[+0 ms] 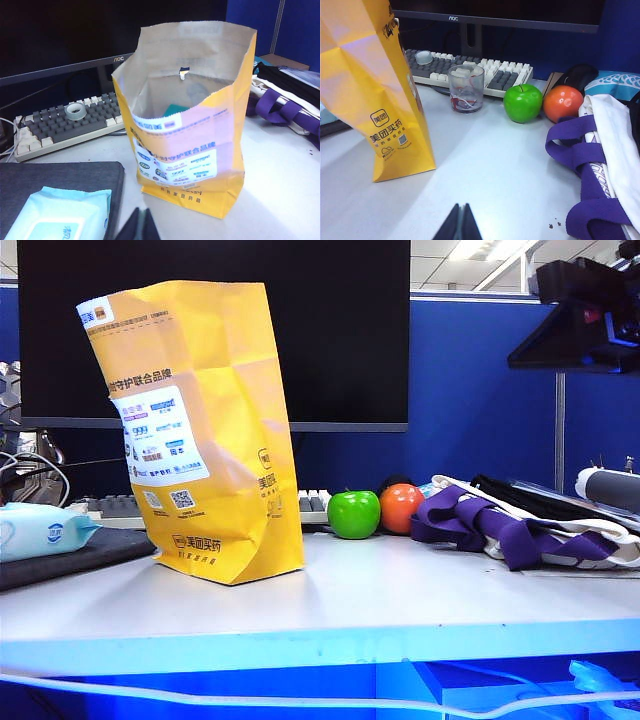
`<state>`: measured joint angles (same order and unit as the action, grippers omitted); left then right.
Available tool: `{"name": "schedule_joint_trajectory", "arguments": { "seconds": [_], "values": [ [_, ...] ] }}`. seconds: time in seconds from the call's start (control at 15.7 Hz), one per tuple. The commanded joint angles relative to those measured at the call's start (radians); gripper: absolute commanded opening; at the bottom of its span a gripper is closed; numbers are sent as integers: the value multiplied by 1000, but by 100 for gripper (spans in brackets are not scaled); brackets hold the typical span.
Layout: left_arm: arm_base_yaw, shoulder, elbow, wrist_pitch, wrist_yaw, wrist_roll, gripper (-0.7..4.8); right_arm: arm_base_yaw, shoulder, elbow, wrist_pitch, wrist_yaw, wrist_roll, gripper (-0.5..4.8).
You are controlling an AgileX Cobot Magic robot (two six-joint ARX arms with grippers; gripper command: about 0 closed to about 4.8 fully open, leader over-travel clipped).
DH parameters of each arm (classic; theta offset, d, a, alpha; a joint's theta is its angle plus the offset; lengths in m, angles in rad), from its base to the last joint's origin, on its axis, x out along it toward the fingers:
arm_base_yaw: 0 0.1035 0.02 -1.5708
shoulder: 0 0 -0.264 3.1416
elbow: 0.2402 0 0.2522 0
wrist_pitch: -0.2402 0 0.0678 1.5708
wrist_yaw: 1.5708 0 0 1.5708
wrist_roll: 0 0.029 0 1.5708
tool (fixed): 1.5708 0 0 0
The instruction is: Pick up the Rubik's Cube and throw it into the yellow paper bag.
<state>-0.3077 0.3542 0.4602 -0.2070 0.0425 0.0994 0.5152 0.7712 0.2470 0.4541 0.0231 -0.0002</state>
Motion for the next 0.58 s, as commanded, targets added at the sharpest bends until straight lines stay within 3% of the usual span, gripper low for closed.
{"name": "schedule_joint_trajectory", "arguments": {
  "seconds": [0.06,0.26,0.45,0.58],
  "values": [
    [0,0,3,4,4,-4,-5,0,-59,-22,7,3,2,0],
    [1,-18,-2,-10,15,-3,-5,-1,-222,-103,-13,1,2,0],
    [16,-53,-2,-23,16,-3,-5,-19,-469,-134,-204,1,2,0],
    [105,-84,-8,-22,53,-3,-5,-67,-589,-134,-305,1,2,0]
  ]
}}
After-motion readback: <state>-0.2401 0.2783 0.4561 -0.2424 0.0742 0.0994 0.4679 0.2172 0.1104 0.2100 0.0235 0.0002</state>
